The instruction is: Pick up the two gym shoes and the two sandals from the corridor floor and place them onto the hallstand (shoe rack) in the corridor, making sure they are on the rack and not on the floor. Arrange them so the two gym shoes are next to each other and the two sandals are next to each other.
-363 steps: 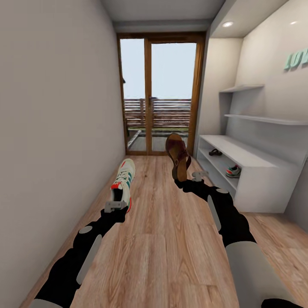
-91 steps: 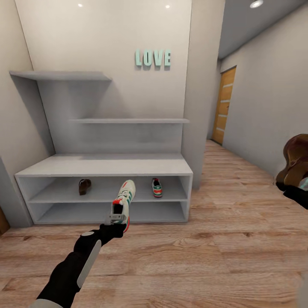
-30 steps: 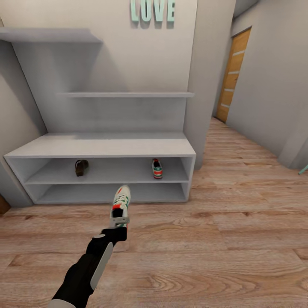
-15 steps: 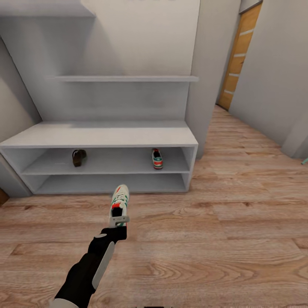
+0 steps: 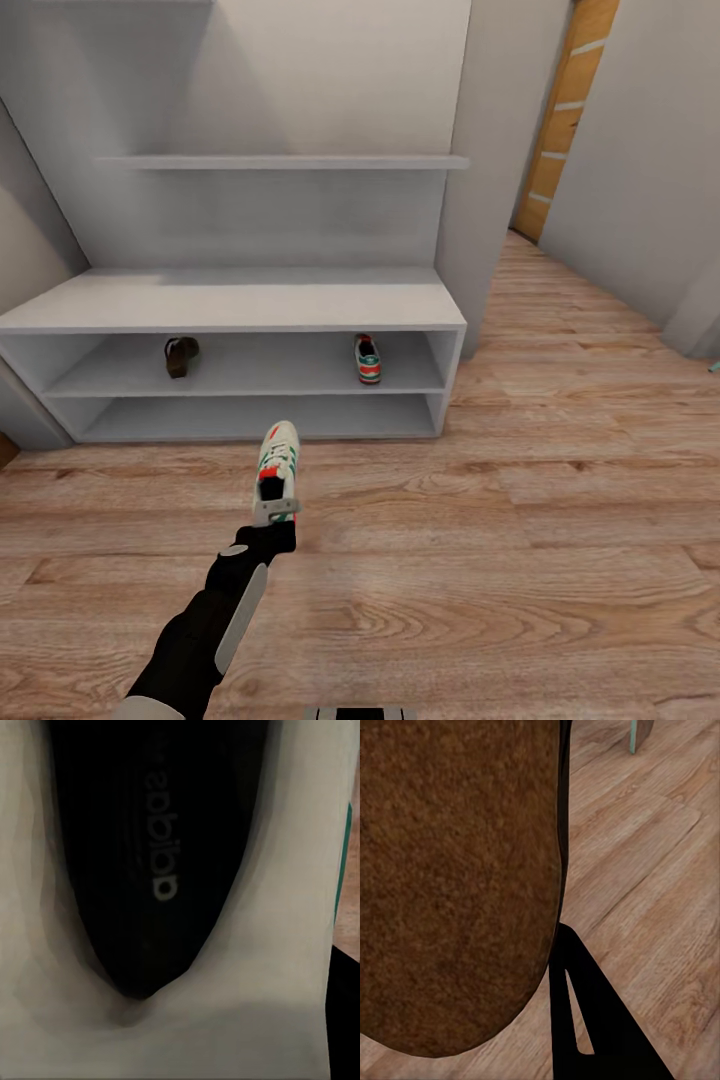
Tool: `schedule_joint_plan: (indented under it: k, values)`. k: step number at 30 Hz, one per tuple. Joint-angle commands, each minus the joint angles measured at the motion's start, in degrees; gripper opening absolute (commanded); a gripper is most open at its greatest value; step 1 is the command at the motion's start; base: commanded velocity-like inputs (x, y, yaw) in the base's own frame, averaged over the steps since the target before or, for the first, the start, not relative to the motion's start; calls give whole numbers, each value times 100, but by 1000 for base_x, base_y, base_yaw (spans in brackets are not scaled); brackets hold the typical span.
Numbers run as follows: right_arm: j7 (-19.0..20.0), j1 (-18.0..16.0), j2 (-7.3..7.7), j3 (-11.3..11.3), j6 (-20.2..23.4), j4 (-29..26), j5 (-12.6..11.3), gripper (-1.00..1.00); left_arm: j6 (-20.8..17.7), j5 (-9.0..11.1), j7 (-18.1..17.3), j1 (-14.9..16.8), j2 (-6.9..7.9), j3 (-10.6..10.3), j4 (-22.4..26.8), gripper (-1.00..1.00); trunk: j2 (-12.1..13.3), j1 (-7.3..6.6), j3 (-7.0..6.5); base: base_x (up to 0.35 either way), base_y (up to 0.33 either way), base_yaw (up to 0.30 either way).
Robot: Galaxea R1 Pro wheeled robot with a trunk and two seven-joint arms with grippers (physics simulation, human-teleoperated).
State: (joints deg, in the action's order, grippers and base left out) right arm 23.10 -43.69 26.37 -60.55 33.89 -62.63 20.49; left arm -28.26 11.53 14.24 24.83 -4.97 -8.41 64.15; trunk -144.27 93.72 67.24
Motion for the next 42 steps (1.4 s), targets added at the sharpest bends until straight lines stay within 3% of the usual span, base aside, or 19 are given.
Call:
schedule_joint_plan:
  k: [1, 5, 8, 12, 16, 26, 29, 32, 42]
  values:
    - [54, -8, -1, -13, 16, -7, 59, -100, 25, 62, 52, 3, 3, -12, 8, -100, -2, -1, 5, 0, 0, 0]
    - [54, -8, -1, -11, 14, -7, 60, -100, 108, 65, 52, 72, 1, -12, -12, -100, -2, -1, 5, 0, 0, 0]
    - [54, -8, -1, -11, 15, -5, 60, -100, 67, 80, 58, 405, -11, -12, -122, -100, -2, -1, 5, 0, 0, 0]
    - [54, -8, -1, -10, 15, -4, 60, -100, 12, 78, 56, 917, -20, -12, -854, -100, -2, -1, 5, 0, 0, 0]
    - [54, -8, -1, -10, 14, -5, 60, -100, 25, 75, 53, 1141, -21, -12, -1406, -100, -2, -1, 5, 0, 0, 0]
    - [54, -8, -1, -10, 13, -5, 60, -100, 44, 69, 41, 1248, -21, -40, -1553, -100, -2, -1, 5, 0, 0, 0]
    - [54, -8, -1, -10, 14, -6, 60, -100, 48, 69, 36, 1251, -21, -289, -1543, -100, -2, -1, 5, 0, 0, 0]
    - [54, -8, -1, -10, 13, -5, 60, -100, 52, 69, 35, 1252, -21, -396, -1539, -100, -2, -1, 5, 0, 0, 0]
    - [52, -8, -1, -10, 13, -6, 60, -100, 66, 69, 35, 1252, -13, -451, -1553, -100, -2, -1, 5, 228, 0, 0]
